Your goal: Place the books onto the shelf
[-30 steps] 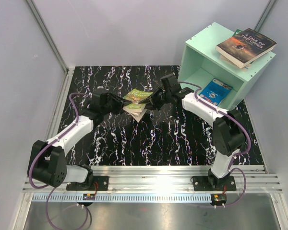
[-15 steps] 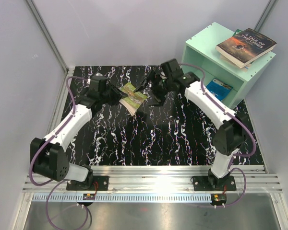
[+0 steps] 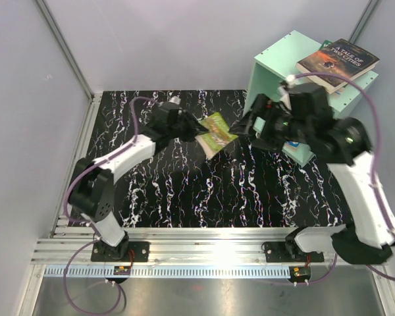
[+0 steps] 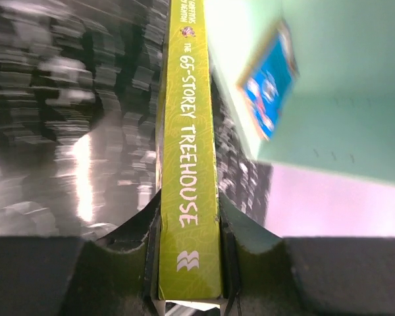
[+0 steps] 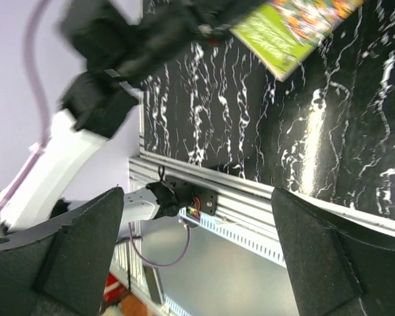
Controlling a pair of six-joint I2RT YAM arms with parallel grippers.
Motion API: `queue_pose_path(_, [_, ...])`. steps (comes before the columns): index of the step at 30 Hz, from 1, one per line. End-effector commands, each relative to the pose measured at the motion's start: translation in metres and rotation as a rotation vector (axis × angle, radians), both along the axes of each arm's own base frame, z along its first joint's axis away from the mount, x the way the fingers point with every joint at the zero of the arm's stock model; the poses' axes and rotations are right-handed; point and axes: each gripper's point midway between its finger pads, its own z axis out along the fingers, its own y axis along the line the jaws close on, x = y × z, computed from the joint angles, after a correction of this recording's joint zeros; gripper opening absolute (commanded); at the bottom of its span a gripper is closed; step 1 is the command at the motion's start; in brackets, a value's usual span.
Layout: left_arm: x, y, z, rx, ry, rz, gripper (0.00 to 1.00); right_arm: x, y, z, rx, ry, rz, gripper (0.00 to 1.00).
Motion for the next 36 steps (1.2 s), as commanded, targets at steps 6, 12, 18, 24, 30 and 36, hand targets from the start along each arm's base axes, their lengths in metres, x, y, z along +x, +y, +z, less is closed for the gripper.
queue_pose_path(6, [-0.006, -0.144, 0.116, -0.433, -0.342, -0.233, 0.0, -0.045, -0.08, 0.045, -0.046, -0.221, -0.2, 1.0])
queue_pose_path(12, [0.015, -0.203, 0.113, -0.626, -0.365, -0.235, 0.0, -0.07, -0.103, 0.036, -0.072, -0.187, -0.24, 1.0])
queue_pose_path(18, [0.054, -0.256, 0.122, -0.697, -0.386, -0.196, 0.0, -0.09, -0.125, 0.033, -0.106, -0.176, -0.274, 1.0])
queue_pose_path(24, [0.093, -0.288, 0.072, -0.747, -0.331, -0.043, 0.0, -0.107, -0.145, 0.029, -0.131, -0.17, -0.316, 1.0])
queue_pose_path(30, [0.093, -0.31, 0.007, -0.682, -0.21, -0.016, 0.16, -0.114, -0.164, 0.037, -0.139, -0.221, -0.375, 1.0])
queue_pose_path(36, [0.085, -0.319, -0.034, -0.662, -0.107, -0.047, 0.56, -0.106, -0.162, 0.034, -0.17, -0.215, -0.374, 1.0])
